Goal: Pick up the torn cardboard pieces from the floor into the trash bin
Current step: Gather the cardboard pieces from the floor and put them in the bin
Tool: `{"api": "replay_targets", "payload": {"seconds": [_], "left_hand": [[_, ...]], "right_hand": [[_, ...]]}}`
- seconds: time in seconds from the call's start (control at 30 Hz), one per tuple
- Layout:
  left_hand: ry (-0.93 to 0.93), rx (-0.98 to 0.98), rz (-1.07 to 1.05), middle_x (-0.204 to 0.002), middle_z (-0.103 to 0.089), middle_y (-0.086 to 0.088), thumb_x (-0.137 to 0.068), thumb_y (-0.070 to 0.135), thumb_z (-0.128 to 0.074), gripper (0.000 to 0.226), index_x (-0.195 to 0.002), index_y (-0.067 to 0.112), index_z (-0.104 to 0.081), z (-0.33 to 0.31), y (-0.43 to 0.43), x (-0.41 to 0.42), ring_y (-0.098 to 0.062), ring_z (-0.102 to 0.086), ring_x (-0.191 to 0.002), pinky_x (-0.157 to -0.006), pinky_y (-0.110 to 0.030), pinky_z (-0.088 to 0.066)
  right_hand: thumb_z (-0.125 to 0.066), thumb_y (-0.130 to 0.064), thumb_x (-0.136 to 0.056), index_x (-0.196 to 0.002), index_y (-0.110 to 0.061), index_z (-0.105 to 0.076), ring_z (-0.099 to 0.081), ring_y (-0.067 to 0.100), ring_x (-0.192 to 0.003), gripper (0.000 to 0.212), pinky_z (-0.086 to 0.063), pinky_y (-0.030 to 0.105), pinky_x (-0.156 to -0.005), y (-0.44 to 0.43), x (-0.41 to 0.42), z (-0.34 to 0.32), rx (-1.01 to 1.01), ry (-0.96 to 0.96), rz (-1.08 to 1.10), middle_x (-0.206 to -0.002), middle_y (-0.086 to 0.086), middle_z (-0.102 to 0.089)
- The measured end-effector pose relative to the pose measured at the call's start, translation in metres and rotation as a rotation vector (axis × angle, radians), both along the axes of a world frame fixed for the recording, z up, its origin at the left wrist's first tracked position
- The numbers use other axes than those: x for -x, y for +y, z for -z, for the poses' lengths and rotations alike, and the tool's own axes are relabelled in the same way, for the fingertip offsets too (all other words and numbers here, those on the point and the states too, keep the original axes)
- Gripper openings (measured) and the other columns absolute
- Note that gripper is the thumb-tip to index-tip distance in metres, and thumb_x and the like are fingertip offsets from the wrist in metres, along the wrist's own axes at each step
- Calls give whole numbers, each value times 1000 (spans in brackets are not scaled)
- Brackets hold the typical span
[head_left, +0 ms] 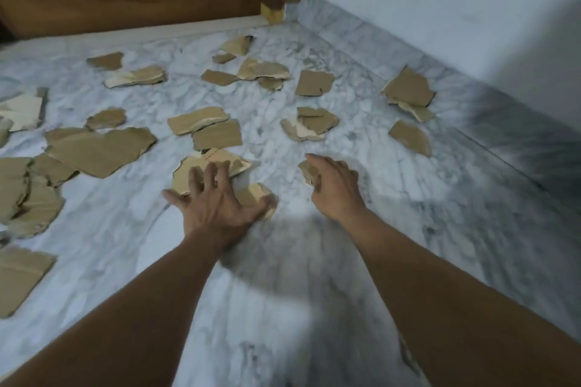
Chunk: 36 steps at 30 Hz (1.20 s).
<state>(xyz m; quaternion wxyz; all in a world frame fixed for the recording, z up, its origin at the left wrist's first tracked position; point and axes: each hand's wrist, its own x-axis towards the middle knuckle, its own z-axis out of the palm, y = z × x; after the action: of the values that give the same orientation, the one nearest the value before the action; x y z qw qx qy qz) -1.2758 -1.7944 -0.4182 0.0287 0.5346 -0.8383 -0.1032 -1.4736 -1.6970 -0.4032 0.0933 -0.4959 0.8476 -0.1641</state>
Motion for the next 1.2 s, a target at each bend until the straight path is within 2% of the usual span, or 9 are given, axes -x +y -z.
{"api": "replay_targets", "payload": {"seconds": [0.13, 0.33, 0.47, 0.63, 0.7, 0.8, 0.9, 1.07, 1.2], "left_hand": [[-40, 72, 69, -155, -28, -10, -74, 92, -13, 99, -150, 30, -27, 0, -16, 32, -35, -15, -150, -109, -78, -11], [-36, 42, 74, -160, -23, -8, -80, 79, -15, 83, -146, 32, -31, 1, -19, 35, -29, -4, -154, -113, -74, -5], [-109, -32, 17, -153, -23, -6, -75, 86, -15, 90, -138, 25, -35, -7, -36, 51, -29, -8, -151, -111, -75, -8], [-99, 12, -7, -134, -37, -7, -82, 80, -20, 69, -115, 25, -44, -8, -53, 68, -31, -32, -135, -109, -72, -17], [-115, 18, -19, -130, -40, -7, -82, 80, -24, 67, -111, 24, -46, -7, -57, 71, -32, -37, -129, -108, -71, -19], [-48, 15, -46, -127, -42, -9, -78, 80, -30, 71, -113, 20, -48, -6, -78, 91, -34, -39, -123, -110, -71, -15], [79, 9, -71, -118, -43, -12, -75, 72, -37, 71, -117, 17, -46, -1, -94, 108, -33, -38, -118, -110, -72, -15], [239, 87, -57, -118, -46, -16, -89, 73, -36, 68, -118, 13, -47, 8, -111, 150, -37, -46, -115, -107, -75, -24], [334, 157, -128, -128, -50, -17, -88, 75, -37, 75, -126, 11, -47, 0, -126, 171, -38, -50, -114, -100, -56, -37]], "right_hand": [[-60, -31, -88, -156, -25, -26, -25, 33, -142, 76, -24, 52, -111, -37, 32, 4, 30, 73, 105, -156, 7, -30], [-43, -49, -100, -161, -33, -7, 9, 32, -155, 72, 4, 70, -117, -87, 74, 21, -64, 63, -3, -170, 4, 5], [-31, -51, -97, -161, -35, -11, -16, 32, -150, 69, -8, 78, -111, -92, 69, 21, -66, 114, -27, -162, 1, -26], [-42, -42, -80, -137, -26, -58, -49, 36, -107, 61, -33, 50, -92, -123, 90, 19, 87, 245, 14, -125, 8, -54], [-46, -40, -74, -125, -23, -66, -51, 36, -106, 57, -33, 51, -94, -133, 94, 22, 156, 215, 4, -119, 9, -55], [-47, -42, -70, -119, -20, -67, -45, 38, -130, 58, -24, 66, -110, -139, 101, 27, 165, 186, -34, -136, 12, -54], [-43, -46, -70, -116, -19, -66, -43, 36, -135, 59, -25, 70, -109, -149, 112, 25, 128, 119, -94, -139, 8, -55], [-40, -45, -70, -139, -15, -60, -60, 38, -106, 78, -43, 51, -89, -170, 147, 20, 141, 128, -79, -119, 11, -66], [-42, -52, -78, -130, -22, -69, -56, 38, -103, 66, -35, 45, -84, -181, 156, 20, 211, 197, -75, -122, 12, -61]]}}
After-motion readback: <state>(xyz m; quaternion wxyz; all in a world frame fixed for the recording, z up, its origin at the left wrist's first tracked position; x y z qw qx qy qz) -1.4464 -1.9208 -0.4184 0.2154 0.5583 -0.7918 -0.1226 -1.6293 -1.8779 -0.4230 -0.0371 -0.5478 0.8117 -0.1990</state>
